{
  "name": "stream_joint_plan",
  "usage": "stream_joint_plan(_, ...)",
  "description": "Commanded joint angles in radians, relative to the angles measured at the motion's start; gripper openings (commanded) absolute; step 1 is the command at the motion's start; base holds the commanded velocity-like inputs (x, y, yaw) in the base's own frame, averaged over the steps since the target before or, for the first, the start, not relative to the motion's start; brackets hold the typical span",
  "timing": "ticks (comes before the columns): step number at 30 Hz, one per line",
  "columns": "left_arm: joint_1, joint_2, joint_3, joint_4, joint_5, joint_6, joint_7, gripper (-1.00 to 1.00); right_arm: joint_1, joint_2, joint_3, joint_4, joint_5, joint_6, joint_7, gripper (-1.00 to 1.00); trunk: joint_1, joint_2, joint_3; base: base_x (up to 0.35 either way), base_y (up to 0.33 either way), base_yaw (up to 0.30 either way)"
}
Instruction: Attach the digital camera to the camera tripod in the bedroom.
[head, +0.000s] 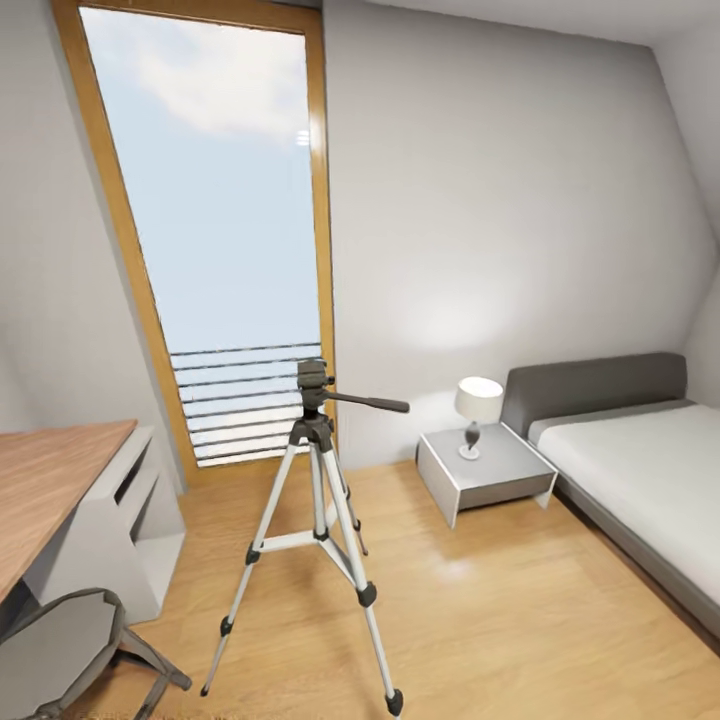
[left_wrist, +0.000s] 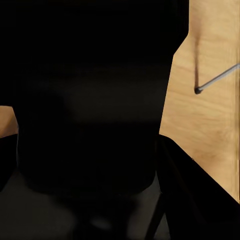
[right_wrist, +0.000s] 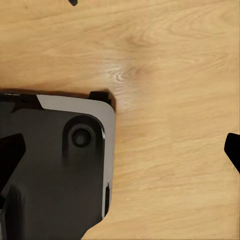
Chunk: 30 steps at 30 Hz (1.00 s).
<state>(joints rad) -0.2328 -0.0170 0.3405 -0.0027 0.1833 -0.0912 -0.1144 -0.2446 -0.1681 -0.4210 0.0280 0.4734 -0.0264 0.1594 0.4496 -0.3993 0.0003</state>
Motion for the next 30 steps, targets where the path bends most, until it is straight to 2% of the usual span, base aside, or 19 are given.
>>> stream_joint_plan(1, 0.0, -0.002, 0.001, 0.001, 0.011, -0.002, -0.004, -1.0, -0.001, -0.001, -0.008, 0.003, 0.008, -0.003, 0.002, 1.0, 0.0, -0.001, 0.0, 0.0, 0.0, 0.268)
stream_joint_plan(22, 0.0, -0.005, 0.001, 0.001, 0.019, -0.002, -0.003, -1.0, -0.001, -0.002, -0.01, 0.003, 0.006, -0.002, 0.002, 1.0, 0.0, -0.001, 0.0, 0.0, 0.0, 0.268)
stream_joint_plan(30, 0.0, -0.004, 0.0, 0.001, 0.019, -0.002, -0.004, -1.0, -0.001, -0.002, -0.01, 0.003, 0.005, 0.0, 0.002, 1.0, 0.0, -0.001, 0.0, 0.088, 0.0, 0.097)
